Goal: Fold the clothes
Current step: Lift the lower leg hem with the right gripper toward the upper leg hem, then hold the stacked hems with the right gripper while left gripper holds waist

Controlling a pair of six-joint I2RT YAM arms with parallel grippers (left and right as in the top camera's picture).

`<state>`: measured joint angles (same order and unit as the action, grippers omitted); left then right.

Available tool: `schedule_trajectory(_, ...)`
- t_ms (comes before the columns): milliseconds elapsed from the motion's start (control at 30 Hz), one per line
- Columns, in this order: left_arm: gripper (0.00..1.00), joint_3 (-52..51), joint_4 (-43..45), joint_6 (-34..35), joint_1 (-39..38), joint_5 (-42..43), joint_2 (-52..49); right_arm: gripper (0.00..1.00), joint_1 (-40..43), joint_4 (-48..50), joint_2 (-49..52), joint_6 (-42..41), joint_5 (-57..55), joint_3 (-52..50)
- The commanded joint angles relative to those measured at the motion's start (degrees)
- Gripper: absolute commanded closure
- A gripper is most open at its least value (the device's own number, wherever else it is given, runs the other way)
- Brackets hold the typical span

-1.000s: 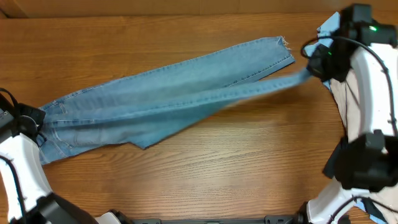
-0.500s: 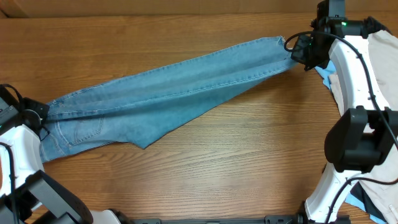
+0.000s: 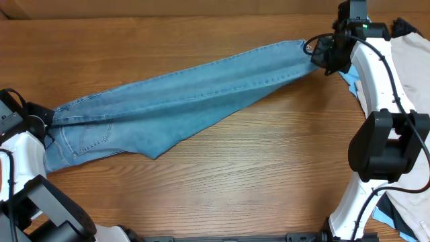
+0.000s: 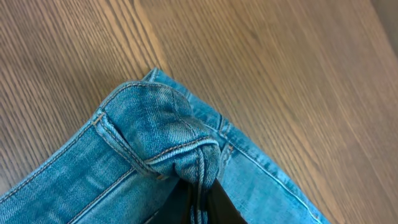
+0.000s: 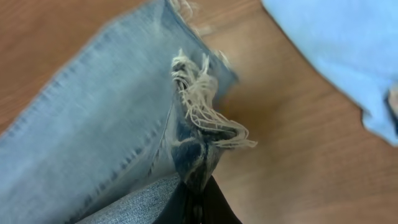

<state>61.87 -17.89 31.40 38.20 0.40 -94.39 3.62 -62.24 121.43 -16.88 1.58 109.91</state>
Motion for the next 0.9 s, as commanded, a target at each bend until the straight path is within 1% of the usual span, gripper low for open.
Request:
schedule_trajectory(0,0.90,1.7,1.6,-0.5,0.6,-6.7,-0.9,0.96,1.5,-4.4,0.6,-4.1,-6.2,3.3)
schedule_trajectory(100,0.87,1.7,2.3,-0.5,0.6,-7.0,-0.9,0.96,1.5,-5.3,0.7,-3.5,-6.7,4.5)
schedule_trajectory(367,0.85,1.7,4.0,-0.5,0.3,-6.9,-0.9,0.96,1.5,-2.2,1.7,-2.6,-6.6,4.5)
schedule_trajectory(467,0.86,1.7,6.7,-0.5,-0.3,-6.8,-0.9,0.96,0.9,1.1,2.7,-2.6,-6.6,4.5)
schedule_trajectory(500,0.85,1.7,8.2,-0.5,-0.5,-6.7,-1.1,0.95,0.6,4.2,3.2,-2.5,-6.0,4.5)
schedule_trajectory(533,0.80,1.7,10.6,-0.5,-0.9,-6.2,-1.5,0.77,0.3,9.1,4.2,-0.3,-3.9,4.5)
schedule_trajectory(567,0.63,1.7,12.6,-0.6,-1.3,-5.4,-1.8,0.47,-0.1,14.6,5.3,2.6,-0.9,4.5)
schedule_trajectory(600,0.26,1.7,14.6,-0.7,-1.9,-4.2,-2.4,0.00,-0.8,21.7,7.0,7.6,2.7,4.5)
schedule_trajectory(667,0.00,1.7,14.7,-0.8,-1.9,-0.6,-2.4,0.00,-1.3,22.7,7.5,6.8,0.5,4.5)
schedule_trajectory(733,0.00,1.7,14.1,-2.1,-1.4,5.6,-1.9,0.00,-1.3,21.2,7.3,5.3,-0.2,4.5)
schedule_trajectory(800,0.00,1.7,11.8,-3.0,-1.2,8.6,-1.1,0.00,-1.1,18.3,7.1,5.3,-1.7,4.5)
schedule_trajectory(867,0.00,1.7,7.2,-4.8,-1.3,10.6,0.0,0.00,-0.5,14.6,7.1,5.3,-3.3,4.5)
